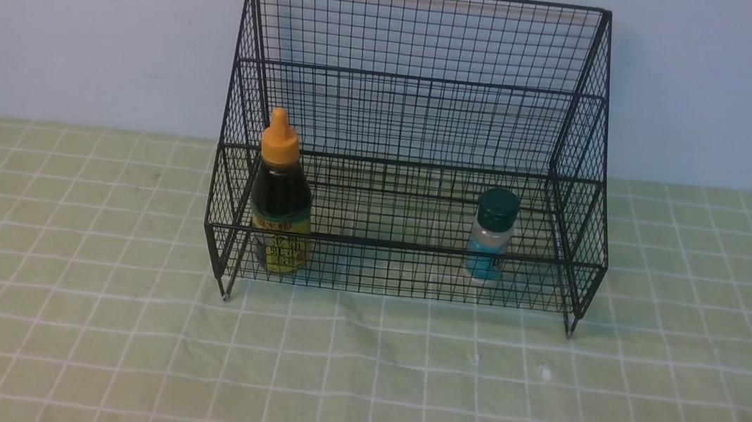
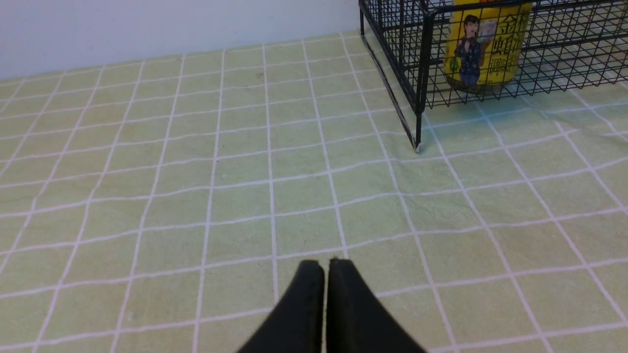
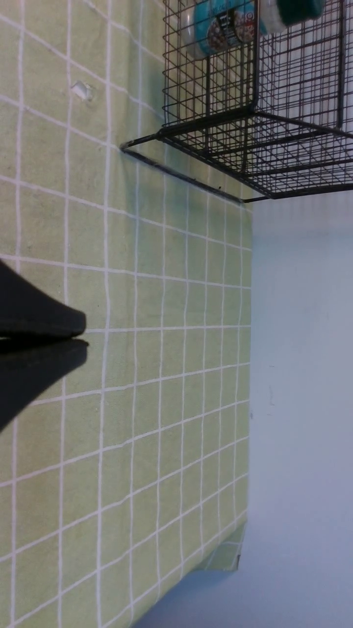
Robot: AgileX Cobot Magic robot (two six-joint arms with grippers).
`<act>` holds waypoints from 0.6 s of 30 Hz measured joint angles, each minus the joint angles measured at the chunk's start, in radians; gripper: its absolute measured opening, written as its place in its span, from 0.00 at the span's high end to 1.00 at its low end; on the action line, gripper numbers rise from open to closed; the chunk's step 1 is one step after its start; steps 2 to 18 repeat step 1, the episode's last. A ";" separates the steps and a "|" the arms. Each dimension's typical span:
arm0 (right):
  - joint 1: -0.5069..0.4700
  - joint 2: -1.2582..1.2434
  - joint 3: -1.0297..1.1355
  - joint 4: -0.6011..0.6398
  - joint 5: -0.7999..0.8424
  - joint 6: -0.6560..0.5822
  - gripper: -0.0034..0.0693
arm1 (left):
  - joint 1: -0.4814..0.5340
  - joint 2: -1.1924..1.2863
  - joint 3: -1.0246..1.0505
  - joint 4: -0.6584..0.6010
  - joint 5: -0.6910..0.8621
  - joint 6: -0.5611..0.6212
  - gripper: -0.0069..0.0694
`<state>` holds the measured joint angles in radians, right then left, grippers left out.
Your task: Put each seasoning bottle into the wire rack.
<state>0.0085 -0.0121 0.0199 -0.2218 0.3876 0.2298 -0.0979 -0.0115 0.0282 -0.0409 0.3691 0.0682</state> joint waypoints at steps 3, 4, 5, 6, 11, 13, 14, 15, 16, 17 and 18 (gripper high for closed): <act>0.000 0.000 0.000 0.000 0.000 0.000 0.97 | 0.000 0.000 0.000 0.000 0.000 0.000 0.92; 0.000 0.000 0.000 0.000 0.000 0.000 0.97 | 0.000 0.000 0.000 0.000 0.000 0.000 0.92; 0.000 0.000 0.000 0.000 0.000 0.000 0.97 | 0.000 0.000 0.000 0.000 0.000 0.000 0.92; 0.000 0.000 0.000 0.000 0.000 0.000 0.97 | 0.000 0.000 0.000 0.000 0.000 0.000 0.92; 0.000 0.000 0.000 0.000 0.000 0.000 0.97 | 0.000 0.000 0.000 0.000 0.000 0.000 0.92; 0.000 0.000 0.000 0.000 0.000 0.000 0.97 | 0.000 0.000 0.000 0.000 0.000 0.000 0.92; 0.000 0.000 0.000 0.000 0.000 0.000 0.97 | 0.000 0.000 0.000 0.000 0.000 0.000 0.92; 0.000 0.000 0.000 0.000 0.000 0.000 0.97 | 0.000 0.000 0.000 0.000 0.000 0.000 0.92; 0.000 0.000 0.000 0.000 0.000 0.000 0.97 | 0.000 0.000 0.000 0.000 0.000 0.000 0.92; 0.000 0.000 0.000 0.000 0.000 0.000 0.97 | 0.000 0.000 0.000 0.000 0.000 0.000 0.92; 0.000 0.000 0.000 0.000 0.000 0.000 0.97 | 0.000 0.000 0.000 0.000 0.000 0.000 0.92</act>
